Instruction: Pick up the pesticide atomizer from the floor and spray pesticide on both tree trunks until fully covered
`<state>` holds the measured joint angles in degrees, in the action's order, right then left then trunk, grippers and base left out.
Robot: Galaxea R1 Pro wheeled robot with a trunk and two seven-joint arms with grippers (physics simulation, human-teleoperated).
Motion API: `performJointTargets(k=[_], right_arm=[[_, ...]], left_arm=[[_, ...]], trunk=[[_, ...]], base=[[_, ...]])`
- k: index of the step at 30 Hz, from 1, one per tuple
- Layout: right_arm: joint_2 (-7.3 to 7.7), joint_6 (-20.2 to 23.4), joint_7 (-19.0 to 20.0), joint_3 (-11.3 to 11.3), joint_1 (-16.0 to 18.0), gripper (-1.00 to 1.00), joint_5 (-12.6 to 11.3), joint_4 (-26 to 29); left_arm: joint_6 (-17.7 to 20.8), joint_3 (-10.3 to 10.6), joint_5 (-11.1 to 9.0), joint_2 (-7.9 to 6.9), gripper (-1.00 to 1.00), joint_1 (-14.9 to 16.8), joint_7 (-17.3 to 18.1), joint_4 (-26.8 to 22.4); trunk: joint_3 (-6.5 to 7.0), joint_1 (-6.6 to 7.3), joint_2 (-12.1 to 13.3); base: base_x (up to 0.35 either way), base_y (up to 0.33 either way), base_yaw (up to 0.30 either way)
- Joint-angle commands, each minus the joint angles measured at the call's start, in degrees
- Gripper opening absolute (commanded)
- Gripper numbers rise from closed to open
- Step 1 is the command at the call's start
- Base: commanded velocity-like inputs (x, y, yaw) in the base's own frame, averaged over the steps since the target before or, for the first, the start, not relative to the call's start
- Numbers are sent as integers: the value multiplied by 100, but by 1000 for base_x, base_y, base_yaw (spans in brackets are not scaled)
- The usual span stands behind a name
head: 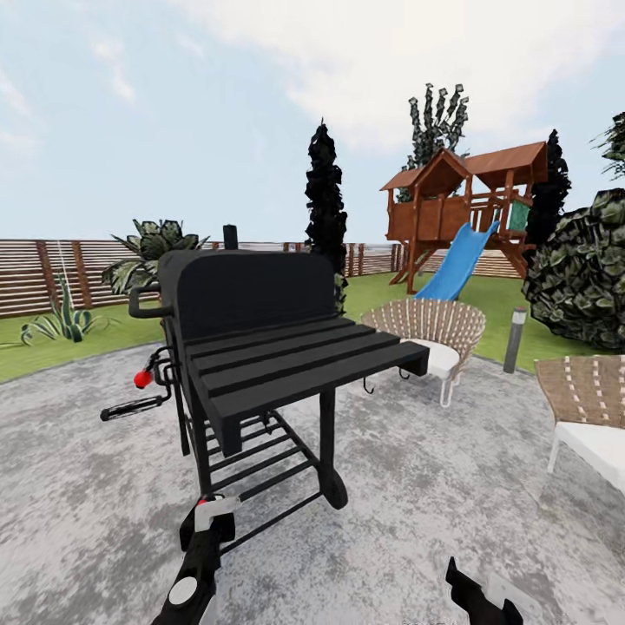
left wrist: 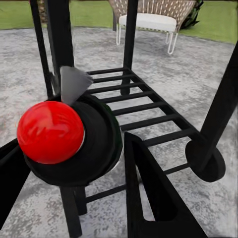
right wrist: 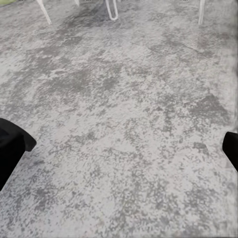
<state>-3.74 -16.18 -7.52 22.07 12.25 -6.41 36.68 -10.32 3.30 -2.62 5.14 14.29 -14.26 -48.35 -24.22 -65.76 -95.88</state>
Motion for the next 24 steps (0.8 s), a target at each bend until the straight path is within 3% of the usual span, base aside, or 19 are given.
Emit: performJointTargets(k=[1, 24], right_arm=[[-4, -25, 14, 8, 5, 100, -53, -3], [3, -25, 15, 13, 5, 100, -53, -3]], left_arm=[[-20, 21, -25, -4, -100, 3, -34, 1], [-23, 21, -27, -4, -100, 3, -33, 1]], trunk=[[-10, 1, -4], [-161, 1, -4]], base=[[0, 0, -277], [0, 0, -211]])
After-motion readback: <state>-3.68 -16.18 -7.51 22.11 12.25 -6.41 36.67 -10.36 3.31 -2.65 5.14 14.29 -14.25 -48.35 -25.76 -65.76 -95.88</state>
